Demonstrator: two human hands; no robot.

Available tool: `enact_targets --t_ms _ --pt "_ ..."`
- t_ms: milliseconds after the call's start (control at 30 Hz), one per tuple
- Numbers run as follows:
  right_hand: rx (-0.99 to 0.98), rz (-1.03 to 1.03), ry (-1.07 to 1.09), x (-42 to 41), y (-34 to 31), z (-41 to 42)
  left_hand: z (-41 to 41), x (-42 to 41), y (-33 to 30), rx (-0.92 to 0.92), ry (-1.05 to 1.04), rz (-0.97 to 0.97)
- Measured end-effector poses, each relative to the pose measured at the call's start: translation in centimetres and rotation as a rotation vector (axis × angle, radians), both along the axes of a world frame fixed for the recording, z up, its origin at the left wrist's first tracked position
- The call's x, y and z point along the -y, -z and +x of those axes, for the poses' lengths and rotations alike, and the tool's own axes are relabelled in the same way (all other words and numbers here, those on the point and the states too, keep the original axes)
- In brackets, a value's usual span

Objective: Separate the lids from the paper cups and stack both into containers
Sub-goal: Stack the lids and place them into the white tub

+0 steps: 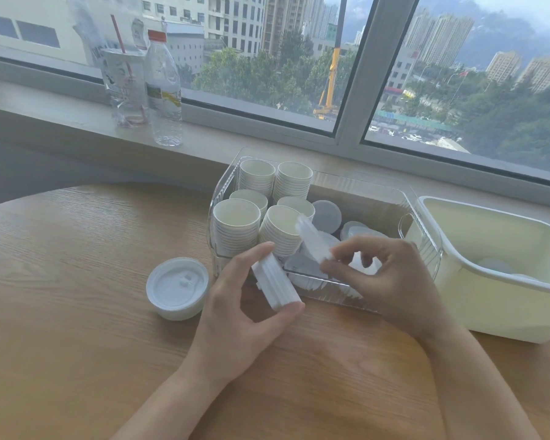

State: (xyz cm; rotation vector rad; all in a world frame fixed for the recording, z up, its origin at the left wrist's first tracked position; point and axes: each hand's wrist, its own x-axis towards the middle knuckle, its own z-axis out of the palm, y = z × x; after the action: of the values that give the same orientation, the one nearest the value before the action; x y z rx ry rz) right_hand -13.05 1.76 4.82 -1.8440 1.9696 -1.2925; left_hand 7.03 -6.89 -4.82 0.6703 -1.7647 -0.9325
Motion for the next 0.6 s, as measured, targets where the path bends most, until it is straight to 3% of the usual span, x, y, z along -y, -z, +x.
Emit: enact_targets --t_ms 167,600 --pt "-0.007 0.143 -0.202 0.24 0.45 0.23 -0.09 0.01 -0.01 -0.041 0.006 0.030" --pt "0.013 0.387 -0.385 0.12 0.26 0.64 -0.19 -0.33 -0.26 -0.079 0.041 0.003"
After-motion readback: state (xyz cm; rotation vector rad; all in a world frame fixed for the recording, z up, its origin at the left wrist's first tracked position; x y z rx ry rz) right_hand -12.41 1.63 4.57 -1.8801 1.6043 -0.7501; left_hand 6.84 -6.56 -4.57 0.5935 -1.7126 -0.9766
